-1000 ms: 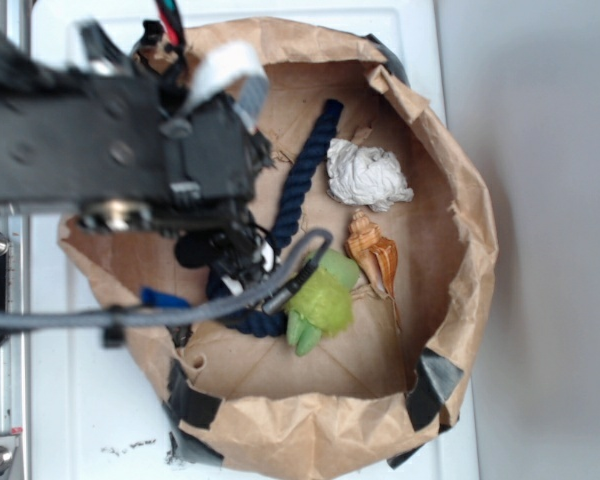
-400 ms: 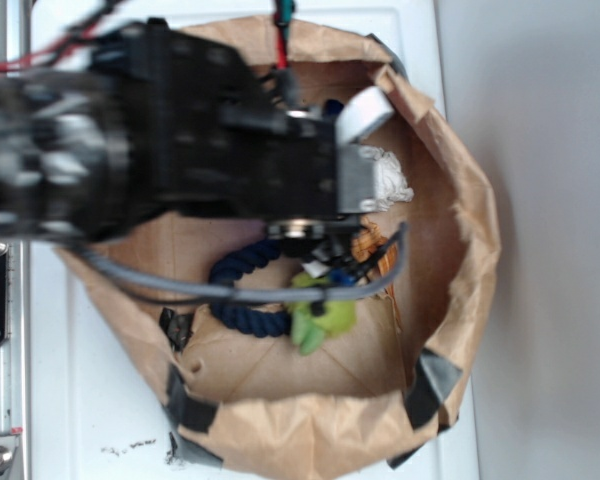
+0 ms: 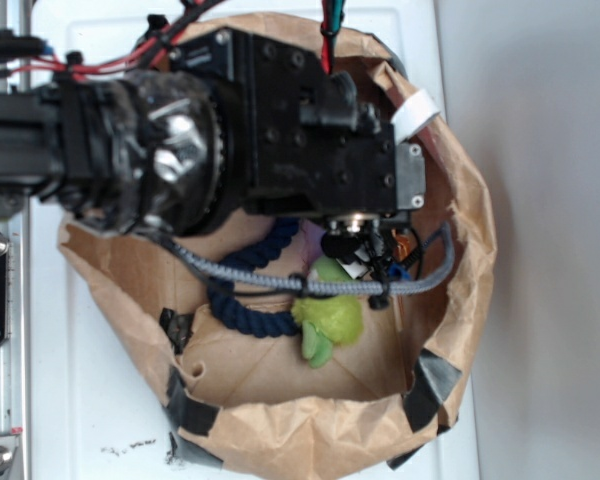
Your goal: Grab the blue rope.
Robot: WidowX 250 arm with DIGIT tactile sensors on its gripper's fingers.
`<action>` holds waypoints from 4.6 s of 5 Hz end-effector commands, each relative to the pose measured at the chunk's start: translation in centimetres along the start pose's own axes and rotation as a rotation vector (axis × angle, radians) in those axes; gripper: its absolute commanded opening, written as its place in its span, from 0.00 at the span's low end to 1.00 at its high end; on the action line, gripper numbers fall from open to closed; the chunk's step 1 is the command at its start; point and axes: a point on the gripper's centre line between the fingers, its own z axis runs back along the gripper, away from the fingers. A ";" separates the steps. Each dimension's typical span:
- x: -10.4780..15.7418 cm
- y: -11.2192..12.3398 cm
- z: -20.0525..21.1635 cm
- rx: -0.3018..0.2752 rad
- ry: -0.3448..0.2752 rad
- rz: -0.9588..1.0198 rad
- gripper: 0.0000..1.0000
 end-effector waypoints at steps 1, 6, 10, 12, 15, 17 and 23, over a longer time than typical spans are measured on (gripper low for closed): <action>1.4 -1.1 0.3 -0.007 -0.083 -0.036 1.00; 2.2 3.6 3.7 -0.173 -0.075 0.065 1.00; 1.1 2.1 1.8 -0.139 -0.053 0.047 1.00; 1.4 1.0 -0.7 -0.091 -0.061 0.059 1.00; 0.6 1.3 -3.2 -0.064 -0.118 0.016 0.00; 0.5 2.0 -2.1 -0.079 -0.141 0.026 0.00; 1.4 2.3 12.1 -0.148 -0.058 -0.016 0.00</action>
